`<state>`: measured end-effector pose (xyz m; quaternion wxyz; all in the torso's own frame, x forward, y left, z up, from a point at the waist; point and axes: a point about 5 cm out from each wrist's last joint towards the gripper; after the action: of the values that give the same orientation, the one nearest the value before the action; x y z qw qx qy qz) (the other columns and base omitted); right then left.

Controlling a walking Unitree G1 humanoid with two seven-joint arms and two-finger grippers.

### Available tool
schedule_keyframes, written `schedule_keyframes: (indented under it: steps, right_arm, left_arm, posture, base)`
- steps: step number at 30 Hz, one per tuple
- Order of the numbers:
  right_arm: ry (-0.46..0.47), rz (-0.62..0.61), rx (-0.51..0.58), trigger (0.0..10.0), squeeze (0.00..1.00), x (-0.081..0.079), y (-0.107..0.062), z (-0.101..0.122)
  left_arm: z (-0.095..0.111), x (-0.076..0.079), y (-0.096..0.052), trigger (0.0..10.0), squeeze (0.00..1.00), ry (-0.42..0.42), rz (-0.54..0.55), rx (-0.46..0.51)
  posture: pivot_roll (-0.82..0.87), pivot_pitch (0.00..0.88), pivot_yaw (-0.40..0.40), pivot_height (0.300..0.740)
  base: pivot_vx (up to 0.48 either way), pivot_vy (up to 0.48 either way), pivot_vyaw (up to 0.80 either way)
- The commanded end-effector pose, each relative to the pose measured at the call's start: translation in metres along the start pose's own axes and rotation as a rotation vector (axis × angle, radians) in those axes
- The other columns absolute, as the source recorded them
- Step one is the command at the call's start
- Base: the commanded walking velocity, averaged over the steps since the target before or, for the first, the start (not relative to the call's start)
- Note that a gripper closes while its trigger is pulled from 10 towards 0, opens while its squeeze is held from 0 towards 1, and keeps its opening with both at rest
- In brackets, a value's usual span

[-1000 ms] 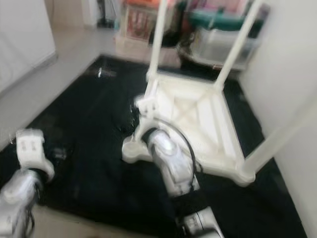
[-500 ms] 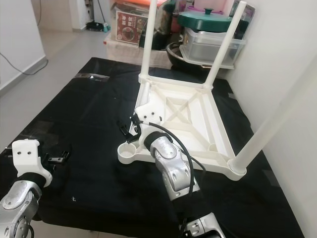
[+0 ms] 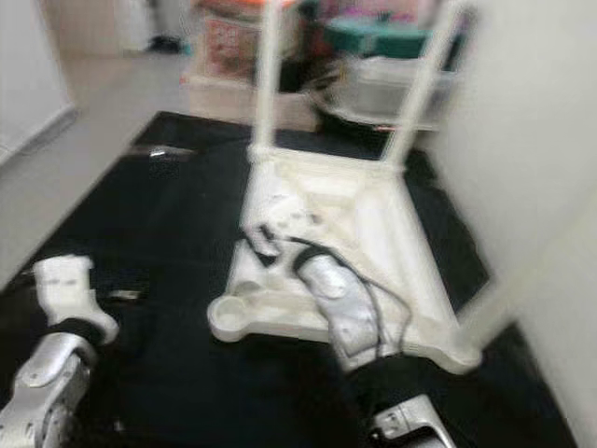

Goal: Building children table

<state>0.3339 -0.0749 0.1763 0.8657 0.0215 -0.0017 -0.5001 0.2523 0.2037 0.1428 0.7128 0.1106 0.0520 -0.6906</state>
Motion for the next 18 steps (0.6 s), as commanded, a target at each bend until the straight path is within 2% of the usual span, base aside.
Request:
schedule_keyframes:
  steps: [1,10,11,12,13,14,16,17,18]
  right_arm:
    - [0.019,0.014,-0.003,10.0,0.00,-0.002,0.002,0.000]
    - [-0.059,0.063,-0.028,10.0,0.00,0.003,-0.008,-0.004]
    - [-0.097,0.119,-0.054,10.0,0.00,0.003,-0.015,-0.008]
    - [-0.097,0.119,-0.054,10.0,0.00,0.003,-0.015,-0.008]
    - [-0.140,0.193,-0.090,10.0,0.00,0.004,-0.024,-0.011]
    - [-0.140,0.193,-0.090,10.0,0.00,0.004,-0.024,-0.011]
    - [-0.207,0.371,-0.190,10.0,0.00,0.002,-0.046,-0.020]
    - [-0.207,0.371,-0.190,10.0,0.00,0.002,-0.046,-0.020]
    - [-0.230,0.441,-0.233,10.0,0.00,0.000,-0.054,-0.023]
  left_arm:
    - [-0.001,-0.001,-0.001,10.0,0.00,-0.009,0.005,0.000]
    - [-0.003,0.007,-0.001,10.0,0.00,-0.022,-0.026,-0.013]
    - [-0.003,0.007,0.000,10.0,0.00,-0.020,-0.027,-0.015]
    - [-0.003,0.007,0.000,10.0,0.00,-0.020,-0.027,-0.015]
    - [-0.003,0.006,0.000,10.0,0.00,-0.017,-0.027,-0.016]
    - [-0.003,0.006,0.000,10.0,0.00,-0.017,-0.027,-0.016]
    - [-0.007,0.005,0.000,10.0,0.00,-0.013,-0.028,-0.026]
    - [-0.007,0.005,0.000,10.0,0.00,-0.013,-0.028,-0.026]
    - [-0.008,0.006,0.000,10.0,0.00,-0.012,-0.032,-0.031]
  posture:
    - [0.17,0.000,-0.126,0.740]
    - [0.16,0.000,-0.116,0.740]
    - [0.15,0.000,-0.117,0.740]
    - [0.15,0.000,-0.117,0.740]
    - [0.15,0.000,-0.117,0.740]
    - [0.15,0.000,-0.117,0.740]
    - [0.13,0.000,-0.108,0.740]
    - [0.13,0.000,-0.108,0.740]
    - [0.13,0.000,-0.107,0.740]
  base:
    - [0.244,0.000,0.00]
    - [0.000,0.000,0.00]
    - [0.000,0.000,0.00]
    - [0.000,0.000,0.00]
    - [0.000,0.000,0.00]
    - [0.000,0.000,0.00]
    - [0.000,0.000,0.00]
    - [0.000,0.000,0.00]
    - [0.000,0.000,0.00]
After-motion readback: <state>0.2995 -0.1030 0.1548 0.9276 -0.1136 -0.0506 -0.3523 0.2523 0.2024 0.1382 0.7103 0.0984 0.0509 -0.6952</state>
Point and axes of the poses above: a point about 5 cm out from each wrist's last joint towards the gripper, its own y axis pointing out of the wrist towards the gripper, its own z axis along the axis of the wrist's last joint, x = y × z, and after that the axes turned 15 degrees about y, right-handed
